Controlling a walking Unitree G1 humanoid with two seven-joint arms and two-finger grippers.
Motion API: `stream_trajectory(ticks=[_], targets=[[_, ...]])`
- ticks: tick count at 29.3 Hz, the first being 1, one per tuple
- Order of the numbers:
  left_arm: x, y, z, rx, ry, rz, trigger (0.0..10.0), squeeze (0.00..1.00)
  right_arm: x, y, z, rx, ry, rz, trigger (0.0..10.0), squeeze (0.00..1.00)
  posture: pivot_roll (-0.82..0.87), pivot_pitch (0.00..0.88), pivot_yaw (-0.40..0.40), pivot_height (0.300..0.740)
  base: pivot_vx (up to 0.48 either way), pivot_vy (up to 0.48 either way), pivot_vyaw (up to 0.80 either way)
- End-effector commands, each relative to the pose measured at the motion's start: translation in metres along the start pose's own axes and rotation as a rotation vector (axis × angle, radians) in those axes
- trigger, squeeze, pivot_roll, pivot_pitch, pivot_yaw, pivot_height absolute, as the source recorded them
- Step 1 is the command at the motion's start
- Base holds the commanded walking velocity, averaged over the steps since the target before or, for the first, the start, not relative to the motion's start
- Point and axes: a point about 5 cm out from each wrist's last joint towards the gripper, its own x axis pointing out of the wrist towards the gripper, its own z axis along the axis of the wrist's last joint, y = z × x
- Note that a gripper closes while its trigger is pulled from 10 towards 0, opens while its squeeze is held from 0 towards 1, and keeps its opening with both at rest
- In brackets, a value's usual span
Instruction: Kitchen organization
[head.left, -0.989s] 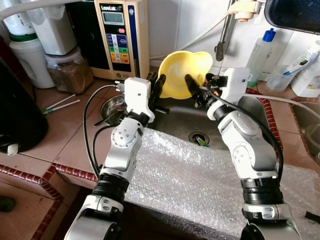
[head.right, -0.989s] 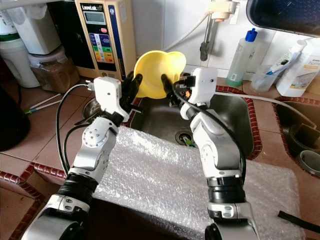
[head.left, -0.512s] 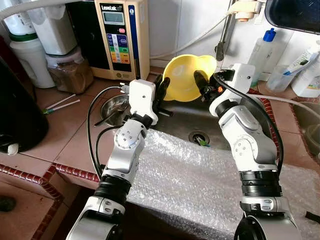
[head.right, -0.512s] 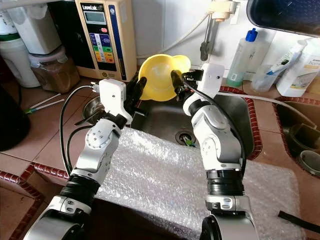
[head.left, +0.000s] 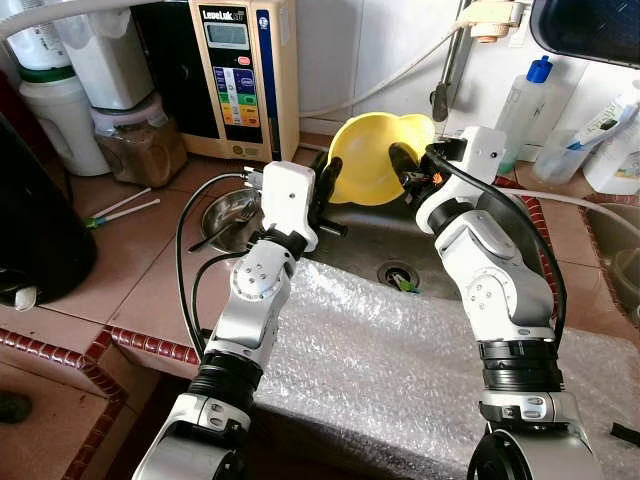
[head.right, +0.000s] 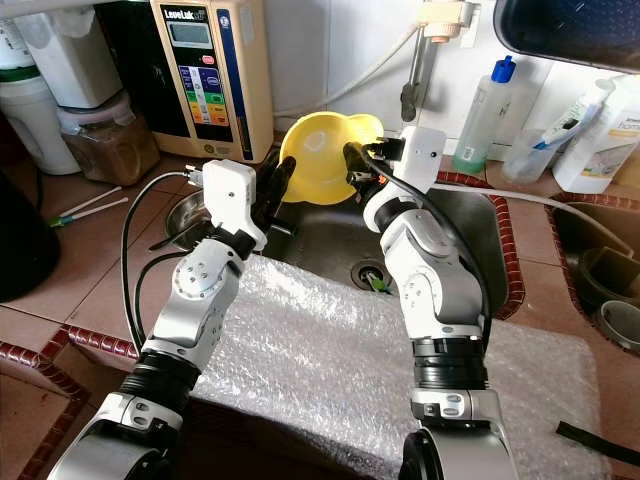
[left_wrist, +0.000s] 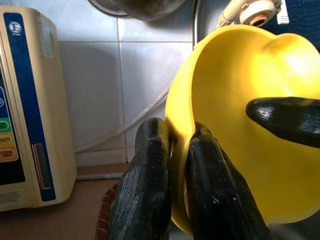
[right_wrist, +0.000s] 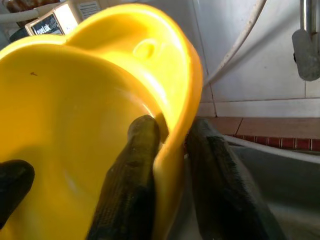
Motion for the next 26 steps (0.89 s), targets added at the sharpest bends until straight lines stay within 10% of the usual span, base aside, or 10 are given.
stream_trajectory(ticks=[1, 10, 12, 15, 26], targets=[[0.000, 0.003, 0.009, 0.013, -0.052, -0.001, 0.0, 0.00, -0.005, -0.026, 0.003, 0.014, 0.004, -0.135, 0.0, 0.00, -0.03, 0.000, 0.039, 0.740, 0.000, 0.000, 0.00], [0.002, 0.004, 0.008, 0.008, -0.038, -0.020, 0.0, 0.00, -0.004, -0.025, 0.003, 0.018, 0.007, -0.134, 0.0, 0.00, -0.02, 0.000, 0.039, 0.740, 0.000, 0.000, 0.00], [0.002, 0.001, 0.008, -0.014, -0.034, -0.053, 3.1, 1.00, -0.004, -0.025, 0.000, 0.025, 0.009, -0.143, 0.0, 0.00, -0.02, 0.000, 0.044, 0.740, 0.000, 0.000, 0.00], [0.002, -0.004, 0.007, -0.057, -0.021, -0.088, 10.0, 1.00, -0.004, -0.025, -0.001, 0.029, 0.005, -0.150, 0.0, 0.00, -0.02, 0.000, 0.048, 0.740, 0.000, 0.000, 0.00], [-0.004, -0.024, -0.002, -0.132, 0.032, -0.202, 10.0, 1.00, -0.007, -0.038, -0.001, -0.115, -0.002, -0.221, 0.0, 0.00, -0.02, 0.000, 0.044, 0.740, 0.000, 0.000, 0.00]])
